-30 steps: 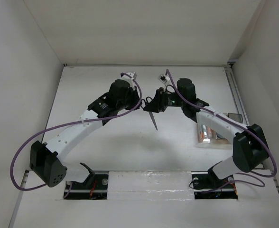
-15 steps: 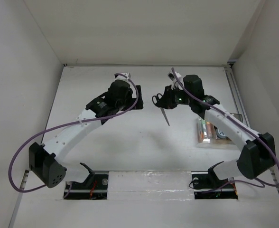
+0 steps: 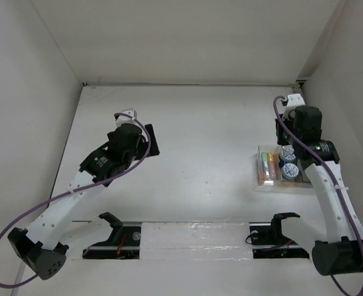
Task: Sort the stationery into containers
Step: Place the scissors in the storage box.
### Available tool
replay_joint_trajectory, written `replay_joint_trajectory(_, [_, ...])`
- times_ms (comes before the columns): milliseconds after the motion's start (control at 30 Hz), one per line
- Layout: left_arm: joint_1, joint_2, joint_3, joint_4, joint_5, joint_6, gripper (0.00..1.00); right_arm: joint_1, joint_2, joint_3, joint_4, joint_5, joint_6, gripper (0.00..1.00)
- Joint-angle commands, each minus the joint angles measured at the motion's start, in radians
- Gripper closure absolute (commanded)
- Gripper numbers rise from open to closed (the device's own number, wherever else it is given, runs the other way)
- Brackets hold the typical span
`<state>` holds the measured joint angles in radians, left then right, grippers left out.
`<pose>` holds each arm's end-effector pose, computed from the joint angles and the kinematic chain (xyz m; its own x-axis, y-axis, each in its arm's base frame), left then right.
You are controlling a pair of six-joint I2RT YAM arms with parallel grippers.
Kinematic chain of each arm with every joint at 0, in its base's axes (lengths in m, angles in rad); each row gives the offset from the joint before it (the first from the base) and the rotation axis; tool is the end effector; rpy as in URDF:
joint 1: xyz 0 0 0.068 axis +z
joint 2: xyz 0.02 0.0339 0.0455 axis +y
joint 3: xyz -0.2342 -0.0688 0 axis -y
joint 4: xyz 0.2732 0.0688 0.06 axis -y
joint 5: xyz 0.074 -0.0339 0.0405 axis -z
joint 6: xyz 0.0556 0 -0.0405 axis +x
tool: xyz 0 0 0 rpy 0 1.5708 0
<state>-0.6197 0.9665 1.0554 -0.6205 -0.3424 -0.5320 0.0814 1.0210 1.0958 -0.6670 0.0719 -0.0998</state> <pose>0.2247 -0.1374 0.3262 -0.5136 -0.2205 -0.8292 0.0591 0.9550 -0.2906 0.2724 0.0182 0.3212 -0.5514 -0.1447 -0.8216 -0.0770 0.9895 -0.1226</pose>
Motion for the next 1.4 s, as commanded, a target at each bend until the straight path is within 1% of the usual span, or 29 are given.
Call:
replay_joint_trajectory(0, [0.0, -0.003, -0.044, 0.048, 0.045, 0.027, 0.0, -0.072, -0.012, 0.05, -0.014, 0.026, -0.204, 1.0])
replay_joint_trajectory(67, [0.0, -0.026, -0.057, 0.083, 0.062, 0.05, 0.0, -0.13, 0.022, 0.078, -0.046, 0.005, -0.285, 1.0])
replay_joint_trajectory(100, [0.0, -0.038, -0.057, 0.084, 0.062, 0.05, 0.0, -0.131, 0.04, 0.078, -0.046, 0.02, -0.311, 1.0])
replay_joint_trajectory(133, [0.0, -0.048, -0.057, 0.074, 0.062, 0.05, 0.0, -0.131, 0.08, 0.078, -0.046, 0.02, -0.381, 1.0])
replay_joint_trajectory(233, [0.0, -0.087, -0.067, 0.074, 0.025, 0.041, 0.0, -0.131, 0.178, 0.082, -0.046, -0.001, -0.428, 1.0])
replay_joint_trajectory(267, [0.0, -0.115, -0.067, 0.074, 0.013, 0.029, 0.0, -0.153, 0.198, 0.091, -0.046, -0.026, -0.452, 1.0])
replay_joint_trajectory(300, [0.0, -0.127, -0.078, 0.074, -0.018, 0.02, 0.0, -0.205, 0.23, 0.119, -0.046, -0.114, -0.452, 1.0])
replay_joint_trajectory(400, [0.0, -0.158, -0.087, 0.074, -0.027, 0.007, 0.0, -0.284, 0.252, 0.138, -0.046, -0.187, -0.465, 1.0])
replay_joint_trajectory(467, [0.0, -0.158, -0.087, 0.074, -0.027, 0.007, 0.0, -0.301, 0.263, 0.148, -0.046, -0.138, -0.465, 1.0])
replay_joint_trajectory(533, [0.0, -0.137, -0.087, 0.074, -0.027, 0.007, 0.0, -0.31, 0.263, 0.102, -0.046, -0.039, -0.498, 1.0])
replay_joint_trajectory(567, [0.0, -0.127, -0.087, 0.074, -0.027, 0.007, 0.0, -0.31, 0.263, 0.04, -0.027, -0.012, -0.511, 1.0])
replay_joint_trajectory(600, [0.0, -0.115, -0.087, 0.064, -0.027, -0.002, 0.0, -0.31, 0.254, 0.012, -0.026, 0.005, -0.526, 1.0])
replay_joint_trajectory(667, [0.0, -0.115, -0.087, 0.064, -0.037, -0.002, 0.0, -0.334, 0.229, -0.033, 0.039, 0.081, -0.526, 1.0])
replay_joint_trajectory(700, [0.0, -0.115, -0.087, 0.064, -0.037, -0.002, 0.0, -0.348, 0.194, -0.071, 0.053, 0.081, -0.541, 1.0])
replay_joint_trajectory(767, [0.0, -0.115, -0.087, 0.064, -0.047, -0.002, 0.0, -0.374, 0.183, -0.102, 0.066, 0.13, -0.551, 1.0])
replay_joint_trajectory(833, [0.0, -0.115, -0.087, 0.064, -0.047, -0.002, 0.0, -0.374, 0.174, -0.137, 0.066, 0.144, -0.566, 1.0])
replay_joint_trajectory(933, [0.0, -0.124, -0.087, 0.053, -0.061, -0.011, 0.0, -0.431, 0.165, -0.146, 0.081, 0.111, -0.537, 1.0])
replay_joint_trajectory(1033, [0.0, -0.135, -0.087, 0.053, -0.061, -0.02, 0.0, -0.431, 0.162, -0.146, 0.072, 0.132, -0.558, 1.0])
replay_joint_trajectory(1133, [0.0, -0.135, -0.087, 0.053, -0.061, -0.02, 0.0, -0.431, 0.203, -0.107, 0.063, 0.054, -0.549, 1.0])
replay_joint_trajectory(1267, [0.0, -0.135, -0.087, 0.053, -0.061, -0.02, 0.0, -0.431, 0.251, -0.07, 0.076, 0.045, -0.549, 1.0])
replay_joint_trajectory(1367, [0.0, -0.135, -0.087, 0.053, -0.061, -0.02, 0.0, -0.431, 0.29, -0.05, 0.086, 0.01, -0.526, 1.0])
